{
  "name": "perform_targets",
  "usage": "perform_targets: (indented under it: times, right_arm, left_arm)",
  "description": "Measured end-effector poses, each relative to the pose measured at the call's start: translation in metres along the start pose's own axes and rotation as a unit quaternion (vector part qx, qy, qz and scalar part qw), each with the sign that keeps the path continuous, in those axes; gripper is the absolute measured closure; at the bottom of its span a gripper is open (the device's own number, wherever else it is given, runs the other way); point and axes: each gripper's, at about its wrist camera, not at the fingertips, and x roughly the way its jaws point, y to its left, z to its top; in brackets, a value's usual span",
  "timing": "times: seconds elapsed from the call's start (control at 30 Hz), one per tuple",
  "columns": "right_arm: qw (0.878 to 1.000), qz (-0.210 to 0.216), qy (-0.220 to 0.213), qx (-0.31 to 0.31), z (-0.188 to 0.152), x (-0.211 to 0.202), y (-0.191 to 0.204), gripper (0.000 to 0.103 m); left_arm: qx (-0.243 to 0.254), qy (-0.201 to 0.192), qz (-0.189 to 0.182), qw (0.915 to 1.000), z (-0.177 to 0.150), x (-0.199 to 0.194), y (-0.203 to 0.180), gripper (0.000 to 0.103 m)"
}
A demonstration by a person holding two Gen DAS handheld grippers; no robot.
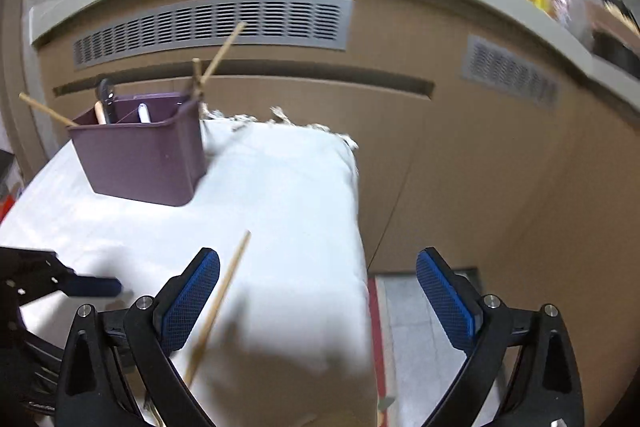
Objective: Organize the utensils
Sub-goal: 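Grasp the white-handled spoon by its ball end with the left gripper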
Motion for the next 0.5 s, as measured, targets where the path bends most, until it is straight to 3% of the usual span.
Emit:
perform_targets:
  times: [0.1, 0.17, 0.3, 0.5]
  right_arm:
    - [1.0, -0.01, -0.002, 0.002, -0.013, -0.006, -0.006, 0.005]
    - [1.0, -0.025, -0.004, -0.007, -0.023, -0.01, -0.006, 0.004]
    - [0.999, -0.034, 0.001, -0.02, -0.04, -0.013, -0.004, 0.003]
    - [0.999, -0.028, 0.021, 0.004, -0.052, -0.01, -0.012, 0.003]
  left_arm:
    - [-0.012, 0.026, -0.006, 0.9996, -0.001, 0.008, -0.003, 0.056]
    - [0.005, 0.039, -0.019, 0.9991, -0.009, 0.003, -0.013, 0.056]
    - [0.066, 0.031, -0.036, 0.9967, -0.039, -0.019, -0.038, 0.056]
    - [0.079, 0.005, -0.017, 0.9967, -0.059, -0.03, -0.054, 0.056]
